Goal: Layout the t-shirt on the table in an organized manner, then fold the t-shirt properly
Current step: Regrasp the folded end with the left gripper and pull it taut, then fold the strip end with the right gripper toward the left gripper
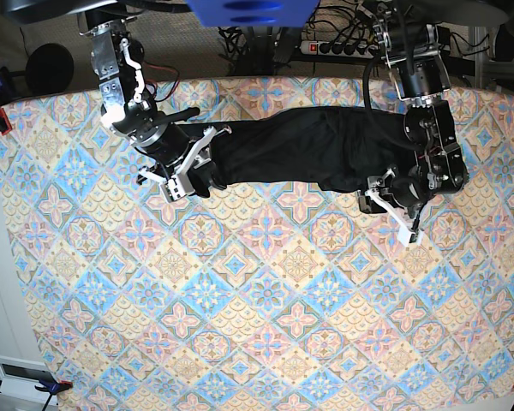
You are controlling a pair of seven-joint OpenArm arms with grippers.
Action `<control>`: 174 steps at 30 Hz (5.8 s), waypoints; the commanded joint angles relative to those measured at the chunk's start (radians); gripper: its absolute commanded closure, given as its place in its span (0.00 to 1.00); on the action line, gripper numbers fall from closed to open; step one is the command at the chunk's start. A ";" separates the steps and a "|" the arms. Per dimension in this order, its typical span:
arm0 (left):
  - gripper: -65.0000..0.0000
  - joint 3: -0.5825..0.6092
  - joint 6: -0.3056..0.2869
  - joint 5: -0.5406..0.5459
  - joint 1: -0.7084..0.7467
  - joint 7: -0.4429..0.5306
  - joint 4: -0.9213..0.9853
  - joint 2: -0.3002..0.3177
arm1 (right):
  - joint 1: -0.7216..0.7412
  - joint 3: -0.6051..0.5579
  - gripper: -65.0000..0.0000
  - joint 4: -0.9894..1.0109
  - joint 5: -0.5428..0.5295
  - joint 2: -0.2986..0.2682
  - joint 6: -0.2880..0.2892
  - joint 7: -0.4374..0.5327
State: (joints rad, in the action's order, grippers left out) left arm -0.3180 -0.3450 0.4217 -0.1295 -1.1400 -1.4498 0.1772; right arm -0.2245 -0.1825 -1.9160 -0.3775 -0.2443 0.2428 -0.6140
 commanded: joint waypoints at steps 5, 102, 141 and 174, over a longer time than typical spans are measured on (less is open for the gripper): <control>0.77 -0.100 -0.004 0.016 -0.005 0.013 -0.039 0.009 | 0.007 0.004 0.70 -0.020 -0.011 -0.005 0.003 0.024; 0.47 -0.264 0.100 0.590 0.210 -0.148 -0.385 0.149 | -0.014 0.217 0.43 0.006 -0.182 -0.059 0.005 -0.212; 0.47 -0.264 0.100 0.590 0.187 -0.148 -0.383 0.146 | -0.011 0.105 0.48 0.333 -0.306 0.035 0.134 -0.217; 0.47 -0.257 0.100 0.449 0.285 -0.093 -0.250 0.095 | 0.159 0.426 0.97 0.227 -0.308 -0.065 0.135 -0.232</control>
State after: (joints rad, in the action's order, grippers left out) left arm -0.5701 -0.2401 0.8528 0.1665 -1.2446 -1.6848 0.2619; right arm -0.0856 0.2428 -1.6646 -0.6579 -0.2993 0.3649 -0.8757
